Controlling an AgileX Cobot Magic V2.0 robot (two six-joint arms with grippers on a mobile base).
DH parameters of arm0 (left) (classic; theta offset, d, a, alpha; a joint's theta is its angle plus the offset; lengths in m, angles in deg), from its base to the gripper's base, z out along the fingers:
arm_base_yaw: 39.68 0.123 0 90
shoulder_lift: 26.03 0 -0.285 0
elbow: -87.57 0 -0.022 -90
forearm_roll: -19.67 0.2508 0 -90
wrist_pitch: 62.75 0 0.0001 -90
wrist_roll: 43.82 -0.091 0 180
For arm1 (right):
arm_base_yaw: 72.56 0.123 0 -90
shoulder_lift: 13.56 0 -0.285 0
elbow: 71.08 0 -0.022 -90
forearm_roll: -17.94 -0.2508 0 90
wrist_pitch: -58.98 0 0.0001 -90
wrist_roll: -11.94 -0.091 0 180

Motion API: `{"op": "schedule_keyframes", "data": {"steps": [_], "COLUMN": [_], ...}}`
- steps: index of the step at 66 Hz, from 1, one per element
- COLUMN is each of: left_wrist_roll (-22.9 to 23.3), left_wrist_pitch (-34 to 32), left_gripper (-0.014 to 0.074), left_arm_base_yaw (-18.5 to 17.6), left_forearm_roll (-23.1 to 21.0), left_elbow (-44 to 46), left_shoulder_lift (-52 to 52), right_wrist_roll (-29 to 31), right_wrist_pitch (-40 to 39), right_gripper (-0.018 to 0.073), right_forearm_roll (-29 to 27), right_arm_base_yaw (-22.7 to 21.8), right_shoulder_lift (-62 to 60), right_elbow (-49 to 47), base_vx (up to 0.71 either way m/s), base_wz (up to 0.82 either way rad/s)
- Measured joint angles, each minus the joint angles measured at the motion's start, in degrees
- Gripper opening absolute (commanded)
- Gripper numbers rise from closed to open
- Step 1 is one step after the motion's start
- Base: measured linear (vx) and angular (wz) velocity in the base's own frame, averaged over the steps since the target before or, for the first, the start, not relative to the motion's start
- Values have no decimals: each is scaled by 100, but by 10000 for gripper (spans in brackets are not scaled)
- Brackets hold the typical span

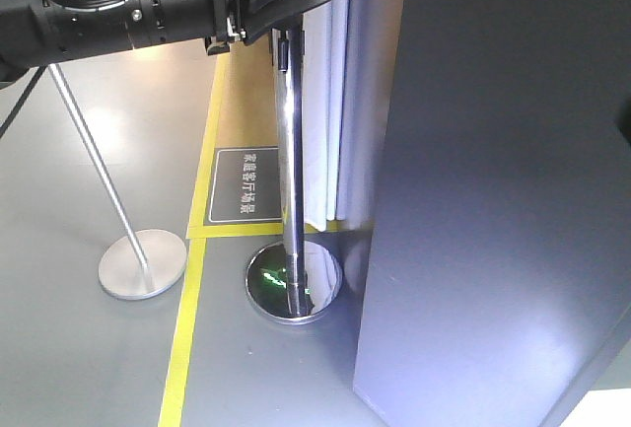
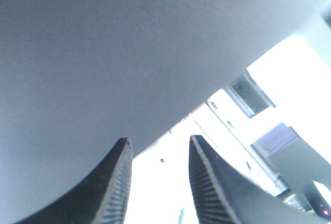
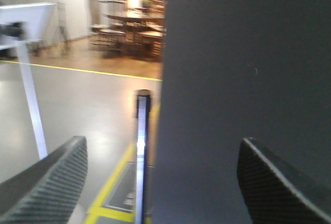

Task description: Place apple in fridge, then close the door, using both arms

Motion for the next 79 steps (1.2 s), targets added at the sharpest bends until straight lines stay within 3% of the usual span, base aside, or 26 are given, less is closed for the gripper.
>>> {"op": "schedule_keyframes", "data": {"steps": [20, 37, 79], "left_wrist_roll": [-323, -354, -419], "left_wrist_pitch": [-3, -16, -72], "left_gripper": [265, 265, 265], "left_arm_base_yaw": [2, 7, 7], "left_forearm_roll": [0, 0, 1], "left_elbow": [0, 0, 0], "left_shoulder_lift": [0, 0, 0], "right_wrist_roll": [92, 110, 297], "right_wrist_pitch": [-1142, -1172, -1260], "right_gripper": [580, 580, 580], "right_forearm_roll": [53, 35, 35], "right_arm_base_yaw": [-99, -653, -683], "right_shoulder_lift": [1531, 2608, 4448], "right_elbow": [-786, -1527, -2879], "base_vx": [0, 0, 0], "base_wz": [0, 0, 0]}}
